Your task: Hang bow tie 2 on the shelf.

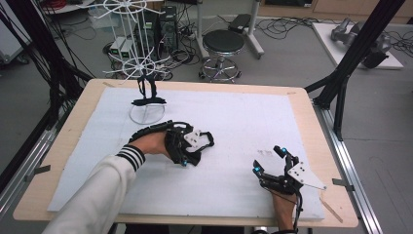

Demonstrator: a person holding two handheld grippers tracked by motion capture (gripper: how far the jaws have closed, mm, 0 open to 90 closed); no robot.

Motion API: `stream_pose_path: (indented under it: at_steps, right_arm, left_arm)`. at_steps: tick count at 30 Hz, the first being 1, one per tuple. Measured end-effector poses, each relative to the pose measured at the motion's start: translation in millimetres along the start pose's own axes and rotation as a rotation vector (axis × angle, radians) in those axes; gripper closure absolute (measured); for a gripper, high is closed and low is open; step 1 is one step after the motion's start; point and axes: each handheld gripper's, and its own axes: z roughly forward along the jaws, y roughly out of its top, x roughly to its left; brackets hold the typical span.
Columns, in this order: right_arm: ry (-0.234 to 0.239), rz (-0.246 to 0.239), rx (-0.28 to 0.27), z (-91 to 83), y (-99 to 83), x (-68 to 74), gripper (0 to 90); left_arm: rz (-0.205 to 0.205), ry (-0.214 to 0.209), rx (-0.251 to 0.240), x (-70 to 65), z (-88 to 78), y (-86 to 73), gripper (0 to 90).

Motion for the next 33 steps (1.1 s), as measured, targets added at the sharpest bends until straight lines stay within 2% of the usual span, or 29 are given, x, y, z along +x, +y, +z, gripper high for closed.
stream_pose_path:
  at_steps: [14,20,25,29,33]
  right_arm:
    - [0.001,0.001,0.003,-0.2,-0.2,0.1,10.3]
    - [0.0,-0.001,0.001,-0.1,-0.1,-0.1,10.3]
    - [-0.001,0.007,0.003,-0.3,0.1,0.4,10.3]
    - [-0.001,0.005,0.003,-0.3,0.0,0.2,10.3]
    - [-0.001,0.0,0.003,-0.3,-0.1,-0.1,10.3]
  left_arm:
    - [-0.001,-0.02,0.019,3.2,1.4,-3.8,45.7]
    - [0.025,-0.034,0.034,3.1,4.9,-5.2,51.7]
    - [0.0,-0.064,0.033,4.5,5.5,-6.0,60.0]
    - [-0.007,-0.076,0.039,3.3,5.0,-5.2,72.7]
    - [-0.042,-0.072,0.037,2.9,4.8,-5.6,75.2]
